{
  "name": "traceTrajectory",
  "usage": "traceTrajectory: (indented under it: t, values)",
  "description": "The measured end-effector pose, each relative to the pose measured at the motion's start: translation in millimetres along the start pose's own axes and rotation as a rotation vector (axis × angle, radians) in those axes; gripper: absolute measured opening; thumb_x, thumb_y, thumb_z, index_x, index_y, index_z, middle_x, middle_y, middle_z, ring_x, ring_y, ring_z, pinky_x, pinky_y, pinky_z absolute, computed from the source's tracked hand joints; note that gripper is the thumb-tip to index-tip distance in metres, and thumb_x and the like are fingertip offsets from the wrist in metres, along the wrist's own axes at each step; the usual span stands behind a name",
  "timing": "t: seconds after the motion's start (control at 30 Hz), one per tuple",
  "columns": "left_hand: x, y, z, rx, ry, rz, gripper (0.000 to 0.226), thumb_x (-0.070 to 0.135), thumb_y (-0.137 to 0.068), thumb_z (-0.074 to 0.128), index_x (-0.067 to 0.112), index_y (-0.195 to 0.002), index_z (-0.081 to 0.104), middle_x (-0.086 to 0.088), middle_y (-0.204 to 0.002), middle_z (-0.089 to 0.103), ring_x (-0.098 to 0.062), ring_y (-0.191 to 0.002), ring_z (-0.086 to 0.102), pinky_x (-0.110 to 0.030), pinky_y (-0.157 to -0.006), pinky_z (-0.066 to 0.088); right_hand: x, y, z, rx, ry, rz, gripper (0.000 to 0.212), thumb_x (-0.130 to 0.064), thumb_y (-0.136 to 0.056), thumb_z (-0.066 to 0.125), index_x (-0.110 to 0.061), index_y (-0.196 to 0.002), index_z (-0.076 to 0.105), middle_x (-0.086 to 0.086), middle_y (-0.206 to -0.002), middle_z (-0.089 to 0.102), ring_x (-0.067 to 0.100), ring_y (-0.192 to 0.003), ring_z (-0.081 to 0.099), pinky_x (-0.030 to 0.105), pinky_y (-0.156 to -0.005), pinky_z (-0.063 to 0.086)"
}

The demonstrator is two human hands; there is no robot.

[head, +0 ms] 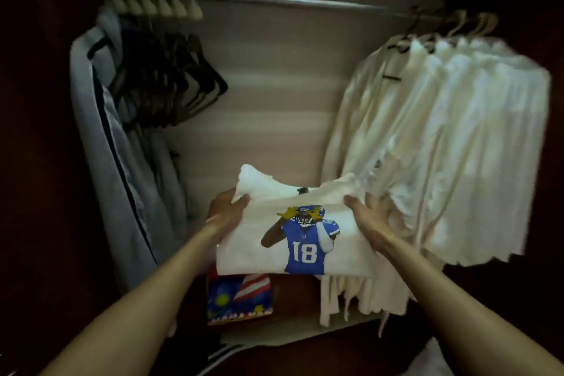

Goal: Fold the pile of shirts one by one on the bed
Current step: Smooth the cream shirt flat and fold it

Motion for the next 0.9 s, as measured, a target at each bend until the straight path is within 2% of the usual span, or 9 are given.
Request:
traceTrajectory:
  t: [0.07,0.1,0.17,0.27,0.37,0.5,0.6,0.73,0.9]
  values:
    - [-30,-22,3,0.039,0.002,-0.050,0.031,0.042,-0.095,0.056,0.015,-0.106,0.067,-0.007,-0.098,0.071,-0.026,-0.089,0.068,-0.040,-0.082,0.057,23,-26,33,-0.084,-0.021,0.029,0.020,-0.030,-0.093,0.059,-0.016,-0.106,0.065,0.007,-0.097,0.073,0.023,-0.084,0.069,0.037,-0.080,0.059]
    - [-44,-33,5,0.057,0.012,-0.080,0.027,0.037,-0.098,0.057,0.012,-0.102,0.066,-0.008,-0.094,0.070,-0.025,-0.085,0.068,-0.034,-0.075,0.056,40,-44,47,-0.121,-0.022,0.055,0.030,-0.038,-0.088,0.061,-0.017,-0.108,0.066,0.008,-0.099,0.074,0.027,-0.089,0.071,0.049,-0.085,0.058]
    - [-75,-55,11,0.074,0.039,-0.134,0.020,0.027,-0.100,0.057,0.010,-0.098,0.065,-0.007,-0.086,0.069,-0.022,-0.075,0.066,-0.023,-0.060,0.051,74,-76,76,-0.187,-0.010,0.085,0.034,-0.044,-0.086,0.064,-0.017,-0.108,0.066,0.009,-0.101,0.073,0.029,-0.095,0.070,0.055,-0.091,0.054]
    - [-123,-92,30,0.055,0.096,-0.205,0.013,0.024,-0.100,0.057,0.015,-0.107,0.065,-0.004,-0.097,0.071,-0.012,-0.080,0.065,-0.024,-0.069,0.051,110,-113,120,-0.214,0.001,0.170,0.011,-0.030,-0.095,0.060,-0.022,-0.101,0.066,0.009,-0.098,0.073,0.029,-0.093,0.070,0.051,-0.089,0.055]
    - [-178,-119,49,0.070,0.088,-0.227,0.014,0.019,-0.101,0.056,0.026,-0.113,0.058,0.013,-0.101,0.064,0.006,-0.085,0.056,-0.016,-0.072,0.044,160,-142,163,-0.282,0.034,0.298,0.019,-0.039,-0.096,0.057,-0.025,-0.109,0.059,0.003,-0.098,0.070,0.020,-0.088,0.068,0.037,-0.076,0.056]
    - [-269,-142,75,0.041,0.018,-0.368,0.026,0.035,-0.099,0.056,0.022,-0.120,0.064,-0.002,-0.109,0.070,-0.021,-0.100,0.067,-0.038,-0.087,0.054,245,-163,217,-0.358,0.012,0.354,0.019,-0.021,-0.098,0.053,-0.026,-0.114,0.062,-0.001,-0.100,0.073,0.009,-0.078,0.072,0.019,-0.062,0.054]
    - [-338,-158,102,0.071,-0.042,-0.467,0.031,0.032,-0.101,0.054,0.018,-0.127,0.062,-0.002,-0.110,0.067,-0.021,-0.103,0.063,-0.034,-0.086,0.049,320,-172,256,-0.390,-0.022,0.428,0.023,-0.014,-0.099,0.052,-0.025,-0.115,0.063,0.004,-0.103,0.073,0.013,-0.083,0.072,0.020,-0.063,0.054]
    - [-423,-170,148,0.180,-0.045,-0.573,0.036,0.024,-0.099,0.058,0.009,-0.131,0.057,-0.005,-0.118,0.060,-0.026,-0.116,0.057,-0.036,-0.096,0.042,413,-182,296,-0.378,-0.111,0.539,0.017,-0.024,-0.094,0.059,-0.027,-0.111,0.062,0.009,-0.105,0.072,0.017,-0.084,0.072,0.022,-0.062,0.056]
    - [-502,-194,187,0.233,-0.013,-0.577,0.037,0.014,-0.099,0.056,0.006,-0.135,0.055,-0.001,-0.117,0.055,-0.017,-0.111,0.050,-0.031,-0.094,0.037,496,-207,336,-0.365,-0.107,0.646,0.022,-0.005,-0.099,0.050,-0.024,-0.097,0.061,-0.006,-0.075,0.069,0.000,-0.059,0.067,0.014,-0.046,0.048]
Point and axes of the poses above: each hand's wrist, its own y-axis away from the middle knuckle, its own z-axis out of the palm, x = y × z, the point moved 1 cm from there along -y, towards the middle knuckle
